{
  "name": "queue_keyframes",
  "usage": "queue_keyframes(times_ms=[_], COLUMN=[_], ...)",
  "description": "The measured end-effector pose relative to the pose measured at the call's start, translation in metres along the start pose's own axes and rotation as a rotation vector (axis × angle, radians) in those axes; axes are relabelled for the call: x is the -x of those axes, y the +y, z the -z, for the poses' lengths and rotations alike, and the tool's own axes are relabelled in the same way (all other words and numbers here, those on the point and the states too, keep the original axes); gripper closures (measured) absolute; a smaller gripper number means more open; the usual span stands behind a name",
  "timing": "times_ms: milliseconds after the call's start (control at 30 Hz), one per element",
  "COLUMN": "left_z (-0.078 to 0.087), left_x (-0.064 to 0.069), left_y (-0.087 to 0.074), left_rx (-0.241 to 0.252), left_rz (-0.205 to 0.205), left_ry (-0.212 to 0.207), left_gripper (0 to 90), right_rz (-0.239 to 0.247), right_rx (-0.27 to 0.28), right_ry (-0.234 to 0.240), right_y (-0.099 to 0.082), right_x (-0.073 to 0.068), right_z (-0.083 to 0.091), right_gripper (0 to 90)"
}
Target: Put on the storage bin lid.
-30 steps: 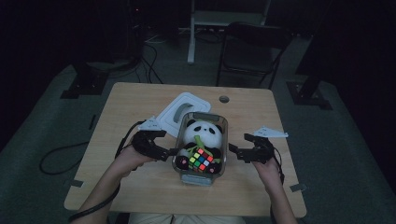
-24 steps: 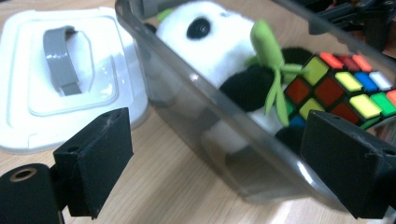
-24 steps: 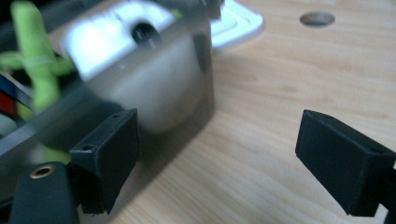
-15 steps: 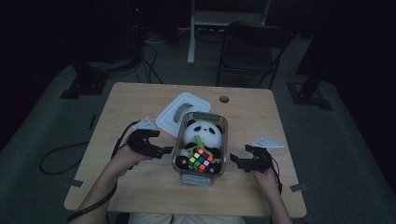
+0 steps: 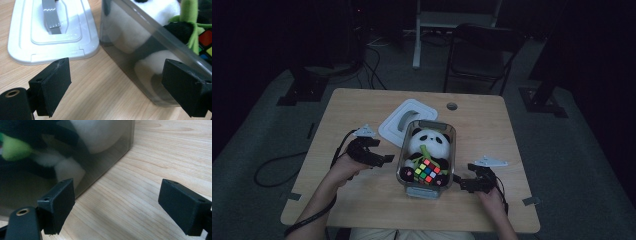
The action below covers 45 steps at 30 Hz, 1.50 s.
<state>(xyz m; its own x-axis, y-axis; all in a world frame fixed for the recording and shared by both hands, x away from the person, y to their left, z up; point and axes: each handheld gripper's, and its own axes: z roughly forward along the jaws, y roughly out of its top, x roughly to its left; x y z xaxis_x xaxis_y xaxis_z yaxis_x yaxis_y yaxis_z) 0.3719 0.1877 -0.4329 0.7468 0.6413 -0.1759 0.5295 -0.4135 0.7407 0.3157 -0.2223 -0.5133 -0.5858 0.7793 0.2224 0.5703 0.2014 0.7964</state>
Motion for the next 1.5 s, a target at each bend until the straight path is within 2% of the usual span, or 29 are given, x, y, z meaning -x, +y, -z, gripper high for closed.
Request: queue_keyframes(times_ms=[267,300,367,433,467,567,633,667,700,800,933,967,1000,1067,1200,1300,1400,1500], left_z=[-0.013,-0.016,-0.020,-0.025,-0.025,-0.038,-0.046,-0.051,-0.056,-0.072,-0.093,-0.097,-0.102,-0.111,-0.125,-0.133,-0.137,-0.139], left_x=[-0.016,-0.020,-0.022,-0.025,-0.025,-0.029,-0.032,-0.034,-0.036,-0.043,-0.051,-0.054,-0.056,-0.061,-0.072,-0.076,-0.079,-0.079], left_y=[0.000,0.002,0.005,0.011,0.011,0.024,0.030,0.033,0.037,0.046,0.055,0.056,0.057,0.059,0.058,0.055,0.053,0.053], left_rx=[-0.004,-0.006,-0.001,-0.002,-0.002,-0.015,-0.022,-0.017,-0.019,-0.014,-0.018,-0.021,-0.019,-0.029,-0.039,-0.063,-0.056,-0.041], left_rz=[0.015,0.016,0.024,0.007,0.007,-0.020,-0.030,-0.034,-0.040,-0.040,-0.037,-0.040,-0.043,-0.039,0.001,0.002,0.006,-0.010], left_ry=[0.019,0.042,0.050,0.083,0.083,0.130,0.143,0.161,0.166,0.176,0.218,0.220,0.238,0.248,0.267,0.283,0.295,0.291], left_gripper=[10.0,10.0,10.3,14.5,14.5,15.9,17.1,22.1,23.2,25.9,27.9,30.7,32.2,32.7,34.5,36.5,43.9,49.6], right_rz=[0.009,0.017,0.031,0.038,0.038,0.044,0.041,0.041,0.041,0.044,0.039,0.039,0.039,0.040,0.036,0.034,0.033,0.034], right_rx=[-0.002,-0.005,-0.012,-0.016,-0.016,-0.015,-0.015,-0.016,-0.016,-0.014,-0.011,-0.012,-0.012,-0.013,-0.009,-0.007,-0.007,-0.007], right_ry=[0.002,0.006,0.004,0.009,0.009,0.002,0.012,0.012,0.011,0.012,0.019,0.021,0.024,0.028,0.036,0.041,0.043,0.045], right_y=[0.000,0.000,-0.001,-0.001,-0.001,-0.002,-0.003,-0.003,-0.003,-0.004,-0.005,-0.005,-0.005,-0.005,-0.005,-0.004,-0.004,-0.004], right_x=[-0.005,-0.005,-0.009,-0.012,-0.012,-0.017,-0.016,-0.016,-0.016,-0.016,-0.016,-0.016,-0.016,-0.015,-0.015,-0.015,-0.015,-0.015], right_z=[-0.001,-0.002,-0.003,-0.004,-0.004,-0.004,-0.004,-0.004,-0.004,-0.004,-0.004,-0.004,-0.005,-0.004,-0.004,-0.003,-0.003,-0.003], right_gripper=[13.7,13.7,13.7,13.7,13.7,13.9,13.9,13.9,13.9,14.0,14.0,14.0,14.0,14.0,14.0,14.0,14.1,14.1])
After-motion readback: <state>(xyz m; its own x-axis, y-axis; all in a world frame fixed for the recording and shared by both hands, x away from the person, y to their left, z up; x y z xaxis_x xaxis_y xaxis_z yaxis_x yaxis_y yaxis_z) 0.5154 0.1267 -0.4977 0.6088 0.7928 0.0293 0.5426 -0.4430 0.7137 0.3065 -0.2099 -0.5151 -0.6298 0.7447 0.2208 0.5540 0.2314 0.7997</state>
